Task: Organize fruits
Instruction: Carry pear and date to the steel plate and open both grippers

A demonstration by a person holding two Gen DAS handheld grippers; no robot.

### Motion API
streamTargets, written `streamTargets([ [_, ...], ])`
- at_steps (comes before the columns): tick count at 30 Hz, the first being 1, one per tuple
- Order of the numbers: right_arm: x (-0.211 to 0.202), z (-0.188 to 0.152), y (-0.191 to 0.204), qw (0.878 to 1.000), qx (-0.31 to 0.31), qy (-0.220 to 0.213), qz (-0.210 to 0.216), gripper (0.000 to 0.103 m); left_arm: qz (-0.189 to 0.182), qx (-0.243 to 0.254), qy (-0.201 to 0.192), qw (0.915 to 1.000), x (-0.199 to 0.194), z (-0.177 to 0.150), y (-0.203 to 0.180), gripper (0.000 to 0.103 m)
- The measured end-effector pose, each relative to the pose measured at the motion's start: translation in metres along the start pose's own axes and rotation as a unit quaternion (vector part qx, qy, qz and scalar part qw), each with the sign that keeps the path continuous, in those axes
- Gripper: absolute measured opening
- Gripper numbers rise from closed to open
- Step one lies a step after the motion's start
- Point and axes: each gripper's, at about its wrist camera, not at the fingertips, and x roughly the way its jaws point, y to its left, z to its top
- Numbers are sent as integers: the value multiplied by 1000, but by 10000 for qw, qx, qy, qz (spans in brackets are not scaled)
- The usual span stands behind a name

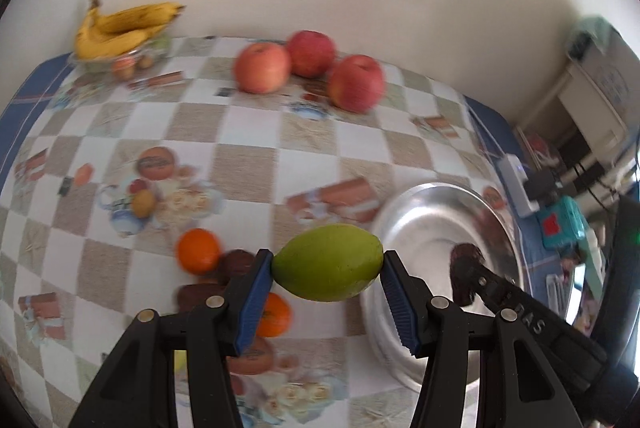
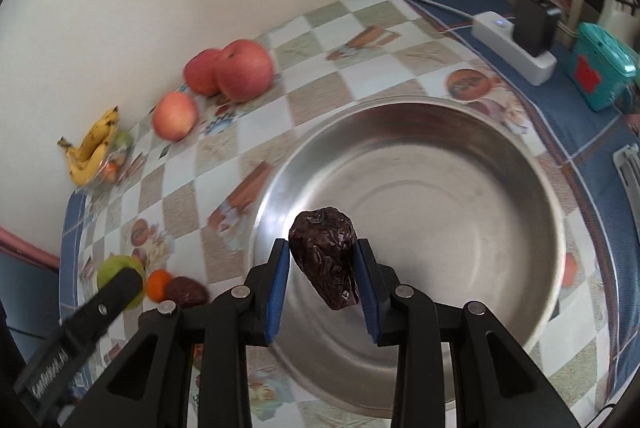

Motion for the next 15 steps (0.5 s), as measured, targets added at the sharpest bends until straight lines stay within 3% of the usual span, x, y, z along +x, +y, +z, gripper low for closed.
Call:
streamTargets([
  [7,-13,6,-42,9980,597,-194,-17,35,-261,680,182,9972,26,-17,-63,58],
  [15,-20,9,-55,9972,685,-263,-169,35,-299,1077,332,9932,41,-30,-86,59],
])
